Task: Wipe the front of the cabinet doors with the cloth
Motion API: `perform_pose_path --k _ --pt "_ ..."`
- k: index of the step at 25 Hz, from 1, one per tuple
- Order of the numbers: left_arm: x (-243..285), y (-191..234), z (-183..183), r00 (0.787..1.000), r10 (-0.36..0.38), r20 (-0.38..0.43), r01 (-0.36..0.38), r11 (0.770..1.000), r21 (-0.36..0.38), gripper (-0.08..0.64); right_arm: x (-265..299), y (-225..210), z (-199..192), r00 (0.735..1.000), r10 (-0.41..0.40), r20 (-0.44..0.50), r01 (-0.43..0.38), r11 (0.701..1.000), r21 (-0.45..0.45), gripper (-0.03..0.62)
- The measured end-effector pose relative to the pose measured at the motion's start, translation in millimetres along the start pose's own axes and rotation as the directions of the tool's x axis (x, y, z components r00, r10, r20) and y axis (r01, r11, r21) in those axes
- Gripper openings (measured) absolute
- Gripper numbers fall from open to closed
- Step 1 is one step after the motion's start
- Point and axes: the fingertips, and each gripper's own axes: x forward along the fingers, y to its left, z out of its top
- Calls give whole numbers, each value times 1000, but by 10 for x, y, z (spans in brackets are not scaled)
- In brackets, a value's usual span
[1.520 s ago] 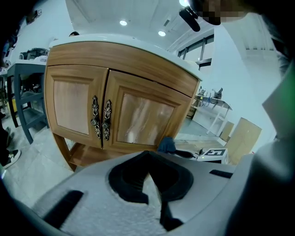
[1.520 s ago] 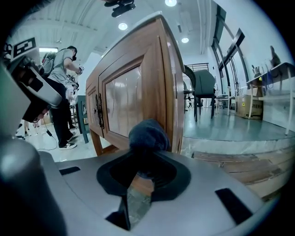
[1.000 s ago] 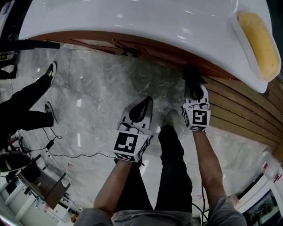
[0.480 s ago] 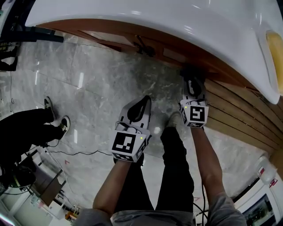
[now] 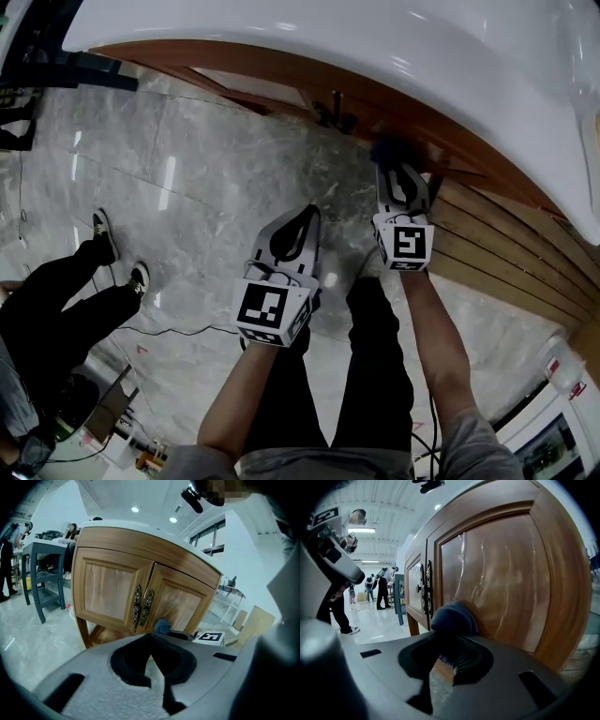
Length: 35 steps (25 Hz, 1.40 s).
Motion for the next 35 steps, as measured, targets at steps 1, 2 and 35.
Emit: perform_pose_path --k 1,2,35 --pt "-6 42 7 1000 0 1 0 1000 -1 8 36 39 17 1000 3 1 -3 1000 -3 71" --pt "-13 84 16 1000 1 1 -1 1000 -2 8 72 76 35 1000 5 2 -5 1000 -3 71" --pt "-358 515 11 1000 13 -17 -14 999 -40 8 152 964 212 995 101 -3 -101 993 58 67"
